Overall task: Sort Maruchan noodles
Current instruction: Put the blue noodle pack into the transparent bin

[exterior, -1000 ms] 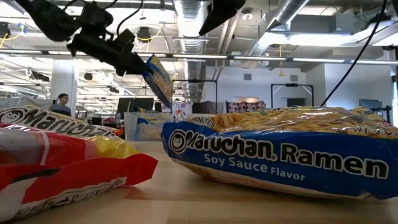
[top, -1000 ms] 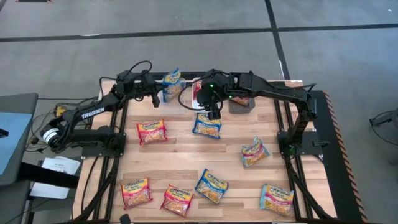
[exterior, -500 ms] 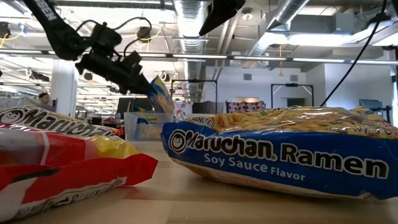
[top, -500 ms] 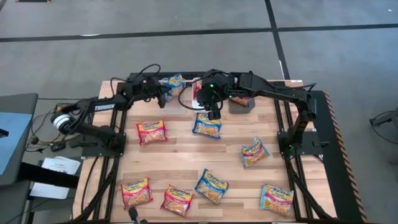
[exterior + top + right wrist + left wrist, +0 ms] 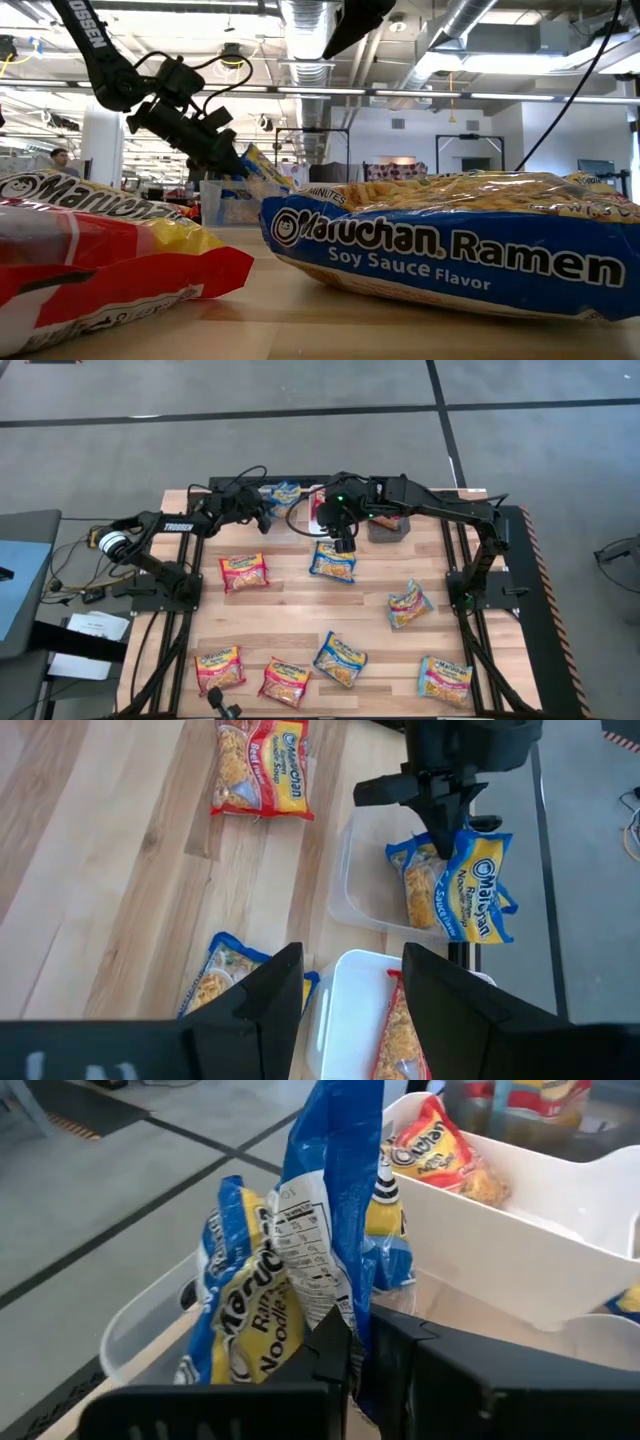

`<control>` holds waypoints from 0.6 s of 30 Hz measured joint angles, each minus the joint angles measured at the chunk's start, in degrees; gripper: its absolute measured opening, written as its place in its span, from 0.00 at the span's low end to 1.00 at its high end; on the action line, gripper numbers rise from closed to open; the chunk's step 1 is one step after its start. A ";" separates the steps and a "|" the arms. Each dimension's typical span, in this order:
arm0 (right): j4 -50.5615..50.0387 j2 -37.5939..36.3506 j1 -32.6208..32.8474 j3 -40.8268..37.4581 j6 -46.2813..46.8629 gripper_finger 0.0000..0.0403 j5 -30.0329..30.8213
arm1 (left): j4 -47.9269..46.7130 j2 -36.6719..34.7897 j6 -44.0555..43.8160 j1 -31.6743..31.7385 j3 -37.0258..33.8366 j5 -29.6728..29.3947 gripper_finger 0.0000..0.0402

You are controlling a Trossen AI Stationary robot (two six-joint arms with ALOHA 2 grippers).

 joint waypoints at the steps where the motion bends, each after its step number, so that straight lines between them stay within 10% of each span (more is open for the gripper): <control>1: -0.10 0.00 0.00 0.00 0.02 0.49 0.00 | 0.06 0.00 0.43 0.01 0.00 -0.36 0.02; 18: -0.31 0.00 0.00 0.00 0.00 0.49 0.00 | -6.49 -0.02 0.19 0.04 0.04 0.18 0.28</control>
